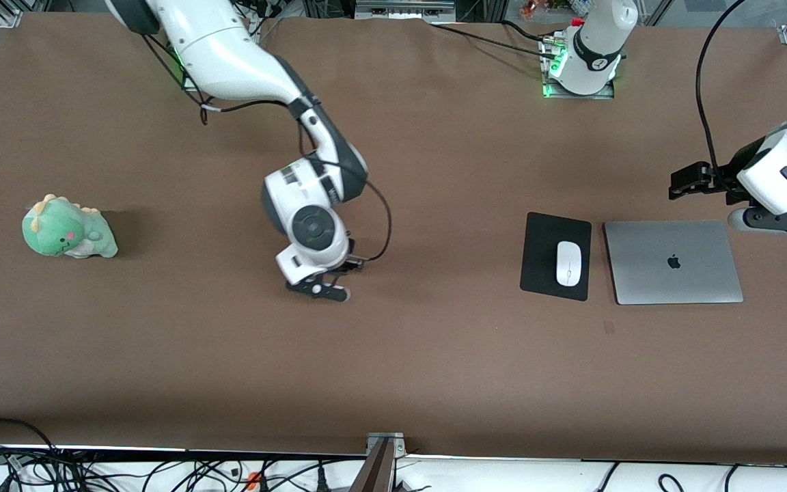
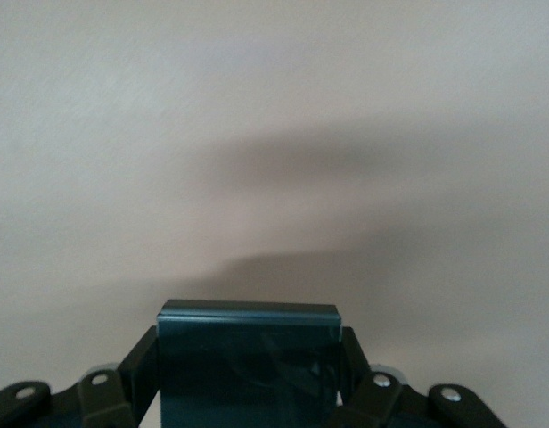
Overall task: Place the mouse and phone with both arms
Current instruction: 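Carry the black phone with the right gripper toward the green plush toy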
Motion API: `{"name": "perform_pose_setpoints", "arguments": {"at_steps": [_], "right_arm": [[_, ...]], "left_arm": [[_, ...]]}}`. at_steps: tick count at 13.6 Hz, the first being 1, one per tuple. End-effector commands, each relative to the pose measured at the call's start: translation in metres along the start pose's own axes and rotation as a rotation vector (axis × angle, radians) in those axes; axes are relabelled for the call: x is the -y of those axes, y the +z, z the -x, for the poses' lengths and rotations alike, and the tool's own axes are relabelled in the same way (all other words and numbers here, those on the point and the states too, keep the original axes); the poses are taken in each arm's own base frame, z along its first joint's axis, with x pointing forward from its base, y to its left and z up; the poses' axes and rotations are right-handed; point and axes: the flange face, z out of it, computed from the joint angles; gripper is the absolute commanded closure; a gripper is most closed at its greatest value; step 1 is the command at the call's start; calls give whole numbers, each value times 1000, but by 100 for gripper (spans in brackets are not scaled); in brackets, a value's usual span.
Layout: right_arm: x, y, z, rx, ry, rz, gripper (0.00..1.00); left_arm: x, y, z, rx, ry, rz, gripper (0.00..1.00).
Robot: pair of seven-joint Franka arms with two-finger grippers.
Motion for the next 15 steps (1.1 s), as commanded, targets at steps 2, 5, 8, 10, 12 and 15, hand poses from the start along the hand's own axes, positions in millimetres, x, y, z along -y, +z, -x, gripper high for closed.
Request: {"name": "perform_pose_setpoints", "arguments": {"at_steps": [2,5,8,10,12,15], "right_arm": [[-84,-36,-50,27,-188,-22,76],[-161,-42,-68,45,-187,-32,78],[-223,-28,-56,-6,-148,-28,82],[-267,-5,-43,-70,-203,-30,82],[-307,14,-31,-116,-226,-18,82],[-370,48,-20,-190,-244,7,82]], "left_arm": [[0,-2,23,-53,19,-14,0],[-1,-3,21,-57,24,-33,0],[2,-3,21,-57,18,-33,0],[1,-2,22,-56,16,-33,0],[1,-5,18,-90,17,-34,0],[1,-4,17,-100,15,-36,0]]}}
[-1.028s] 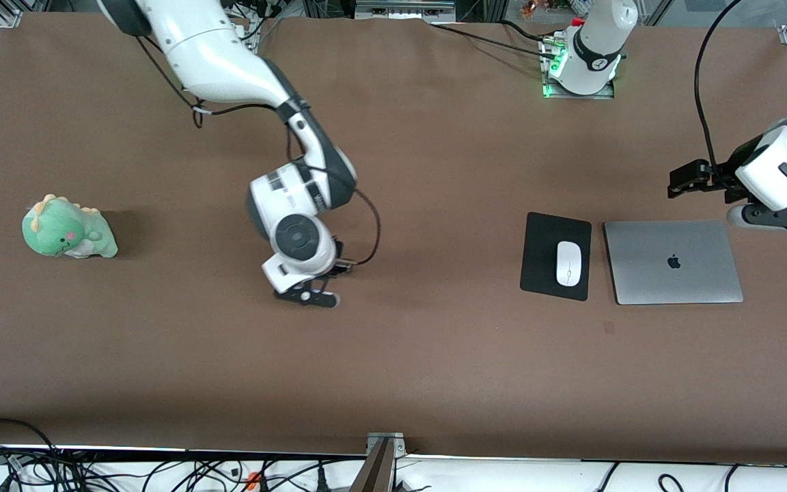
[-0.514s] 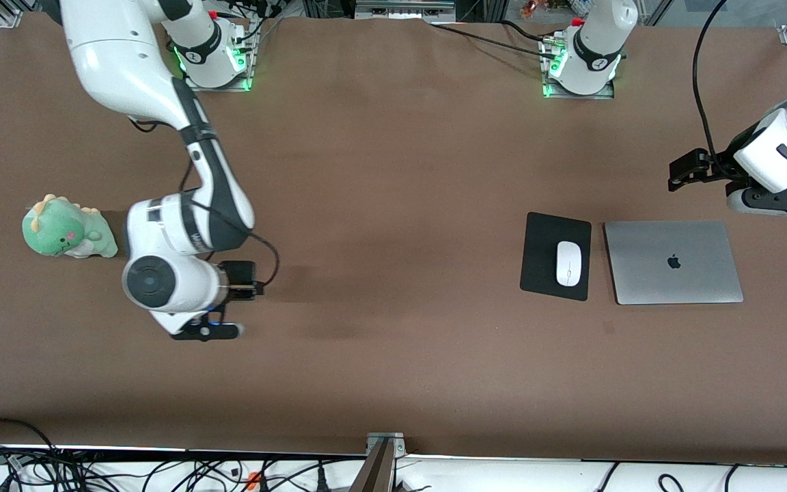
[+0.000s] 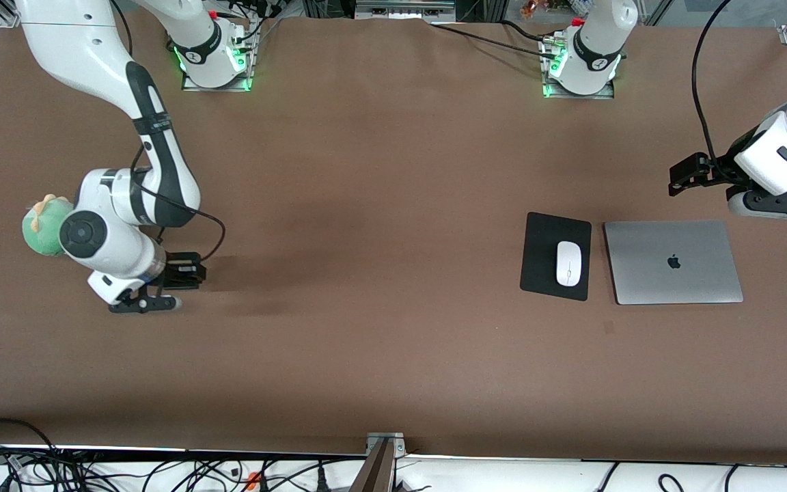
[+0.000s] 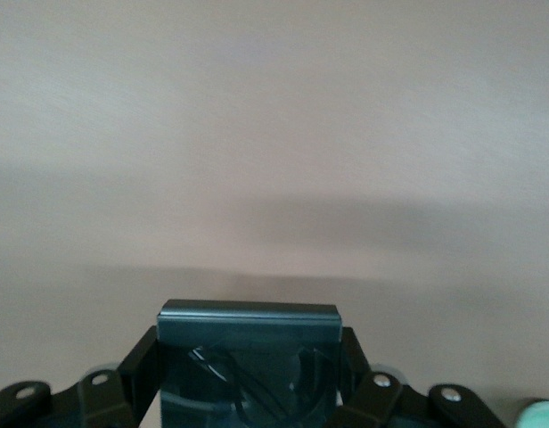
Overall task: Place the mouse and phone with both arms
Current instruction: 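Carry the black phone with the right gripper toward the green plush toy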
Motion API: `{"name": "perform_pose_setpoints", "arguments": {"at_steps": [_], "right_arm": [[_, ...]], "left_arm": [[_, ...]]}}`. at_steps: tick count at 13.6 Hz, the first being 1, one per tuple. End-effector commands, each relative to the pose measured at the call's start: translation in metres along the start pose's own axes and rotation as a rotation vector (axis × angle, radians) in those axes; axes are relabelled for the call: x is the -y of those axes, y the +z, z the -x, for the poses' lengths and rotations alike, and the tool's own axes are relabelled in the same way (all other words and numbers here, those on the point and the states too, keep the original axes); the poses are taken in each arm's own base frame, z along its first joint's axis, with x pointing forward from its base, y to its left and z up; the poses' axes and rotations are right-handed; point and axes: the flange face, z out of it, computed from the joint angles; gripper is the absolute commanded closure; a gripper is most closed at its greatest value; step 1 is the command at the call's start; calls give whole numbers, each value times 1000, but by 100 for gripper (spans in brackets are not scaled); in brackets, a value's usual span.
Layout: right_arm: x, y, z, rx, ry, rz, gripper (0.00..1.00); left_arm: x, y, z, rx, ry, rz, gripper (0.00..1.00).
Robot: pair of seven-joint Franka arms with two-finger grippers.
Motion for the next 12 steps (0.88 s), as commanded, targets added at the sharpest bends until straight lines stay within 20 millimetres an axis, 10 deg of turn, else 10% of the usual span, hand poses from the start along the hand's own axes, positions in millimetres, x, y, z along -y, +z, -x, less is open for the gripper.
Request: {"name": "perform_pose_setpoints", "arguments": {"at_steps": [1,12], "right_arm": [[-41,13,39,-67,-5,4,82],[-61,64,60,-106,34,-74,77]], "left_arm": [[-2,-3,6,-24,16,-19,0],[-4,-8,27,-30,6,-58,0]]}}
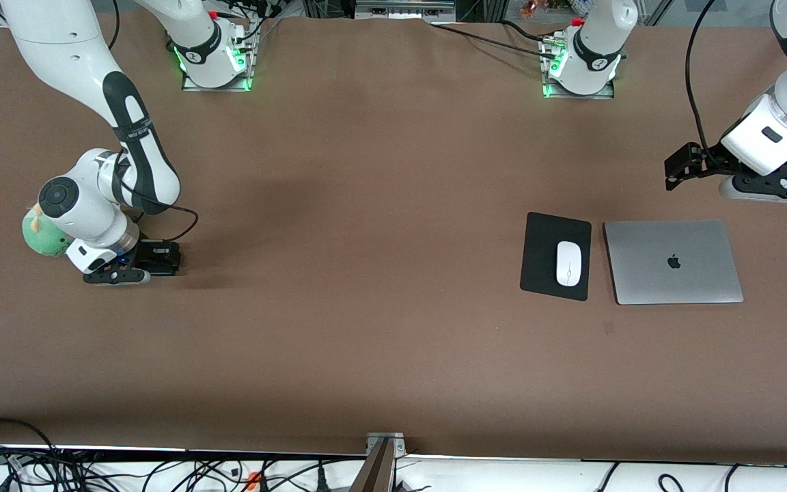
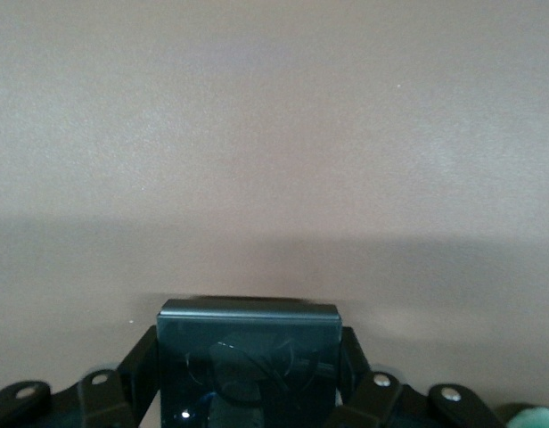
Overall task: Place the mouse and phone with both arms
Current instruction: 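Lower the phone beside the plush toy and open the right gripper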
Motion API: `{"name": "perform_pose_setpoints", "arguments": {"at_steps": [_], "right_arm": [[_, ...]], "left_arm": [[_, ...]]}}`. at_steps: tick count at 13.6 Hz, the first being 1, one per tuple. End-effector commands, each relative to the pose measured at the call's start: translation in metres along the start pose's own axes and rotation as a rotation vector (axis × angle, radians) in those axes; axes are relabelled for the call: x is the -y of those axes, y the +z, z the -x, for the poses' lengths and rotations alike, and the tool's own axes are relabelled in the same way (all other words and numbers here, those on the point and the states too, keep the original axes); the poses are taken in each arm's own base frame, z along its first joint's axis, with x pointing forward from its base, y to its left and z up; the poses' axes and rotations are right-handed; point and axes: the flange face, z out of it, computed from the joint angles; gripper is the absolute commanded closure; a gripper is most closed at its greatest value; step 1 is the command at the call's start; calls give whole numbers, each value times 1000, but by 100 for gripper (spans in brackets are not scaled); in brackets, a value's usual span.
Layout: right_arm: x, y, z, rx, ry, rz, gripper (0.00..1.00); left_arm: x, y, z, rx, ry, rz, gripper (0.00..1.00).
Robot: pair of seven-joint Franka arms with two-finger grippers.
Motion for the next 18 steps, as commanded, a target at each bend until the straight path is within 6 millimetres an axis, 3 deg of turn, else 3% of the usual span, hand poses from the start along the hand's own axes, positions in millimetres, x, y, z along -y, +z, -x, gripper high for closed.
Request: {"name": "perform_pose_setpoints", "arguments": {"at_steps": [1,3,6,8,13,18], "right_arm": [[-8,7,5,-20,1,-29,50],[-9,12,6,-18,-9,-42,2],[-7,7,0,-24,-21,-48,0],[0,-11,-12,-3,-30,-90,0],[4,-107,-60,109,-58,-252,0],[2,-202,-67,189,-13,-298,0]], "left_arm": [[4,-10,2,9,-11,-12,0],[4,-19,-6,-11,-11,-9,0],[3,-28,-9,-33,-86,-10,0],[0,-30,-9,-34,-100,-9,0],[5,-42,-9,-54,-103,-7,0],[4,-45,-9,-59,-107,-6,0]]}}
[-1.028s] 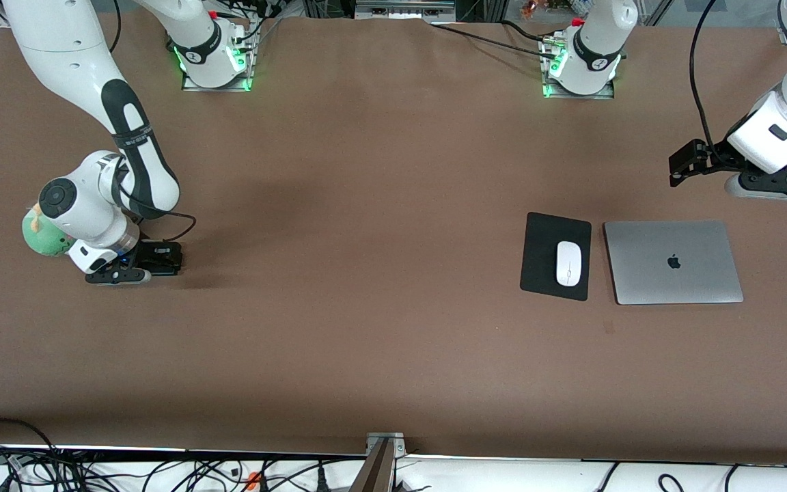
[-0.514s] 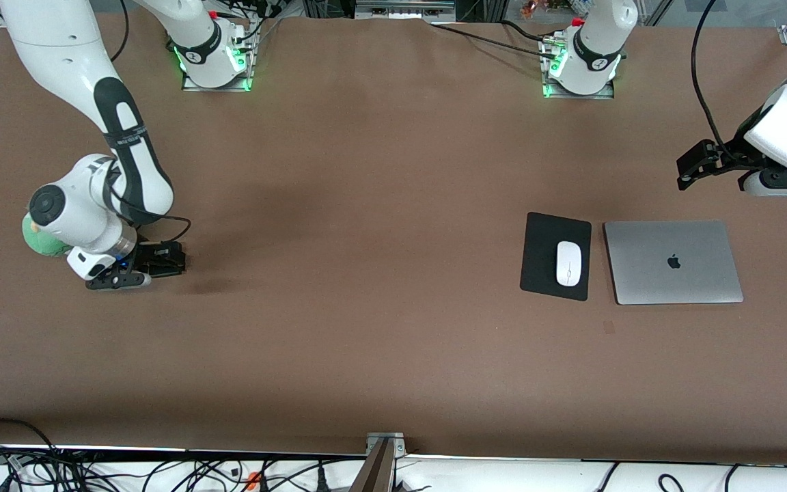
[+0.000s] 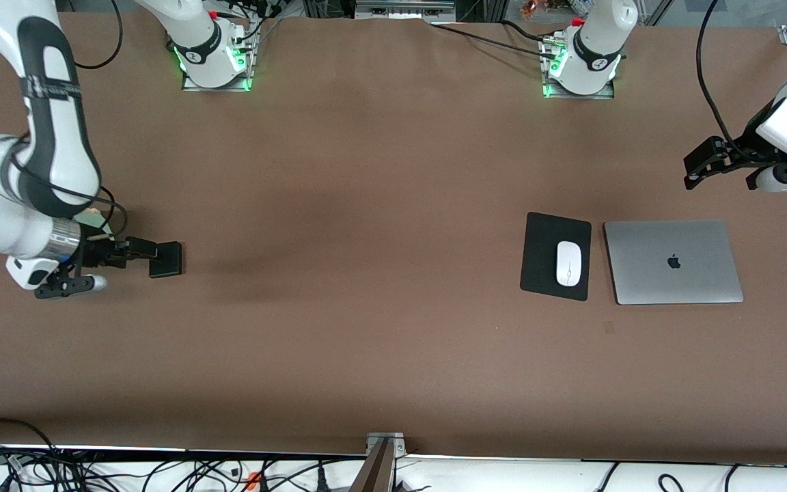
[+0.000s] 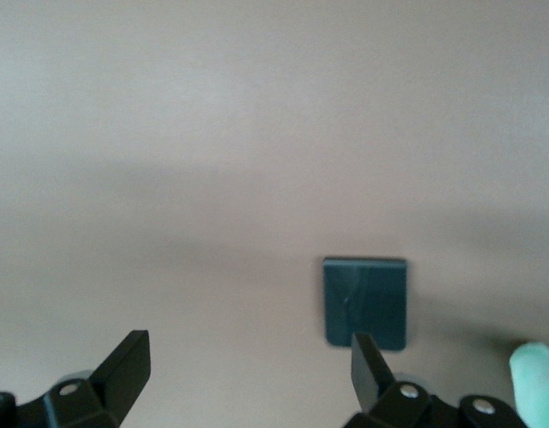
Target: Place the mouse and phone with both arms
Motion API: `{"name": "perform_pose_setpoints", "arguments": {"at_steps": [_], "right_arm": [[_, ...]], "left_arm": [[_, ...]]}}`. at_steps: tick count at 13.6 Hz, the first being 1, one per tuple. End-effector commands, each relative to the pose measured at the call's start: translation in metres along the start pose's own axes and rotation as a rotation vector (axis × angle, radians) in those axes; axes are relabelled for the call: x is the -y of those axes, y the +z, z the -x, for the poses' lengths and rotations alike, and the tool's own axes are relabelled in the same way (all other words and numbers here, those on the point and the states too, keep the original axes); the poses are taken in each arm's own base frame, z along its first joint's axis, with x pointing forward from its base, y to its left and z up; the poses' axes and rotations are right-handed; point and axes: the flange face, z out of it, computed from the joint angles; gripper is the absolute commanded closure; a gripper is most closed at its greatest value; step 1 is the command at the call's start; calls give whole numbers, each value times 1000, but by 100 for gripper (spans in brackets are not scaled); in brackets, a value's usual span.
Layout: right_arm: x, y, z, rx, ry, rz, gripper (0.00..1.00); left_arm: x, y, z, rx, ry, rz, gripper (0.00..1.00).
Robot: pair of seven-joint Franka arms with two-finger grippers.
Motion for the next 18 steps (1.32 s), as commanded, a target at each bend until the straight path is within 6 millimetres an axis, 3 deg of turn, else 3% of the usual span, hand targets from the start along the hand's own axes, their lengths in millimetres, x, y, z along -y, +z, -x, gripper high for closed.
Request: {"name": "perform_pose_setpoints", "arguments": {"at_steps": [1,3,7,10,14,18], "right_arm": [[16,-54,9,30,16,9,0],[28,-92,22,48,34,41,0],[65,-163,69,107,111,169,0],[79,-207,101,104,145,191,0],[93,-240,133,84,150,237,0],[91,-250,141,73,158,233,0]], "left_arm": [[0,-6,-4,5,-9,-7,0],[0,-8,-3,16,-10,-8,0],[-1,-12,-14,46,-7,-9,0],[-3,-8,-12,58,4,-10,0],[-4,-8,-11,60,9,-10,0],[-2,-1,-13,31,-4,36,0]]}}
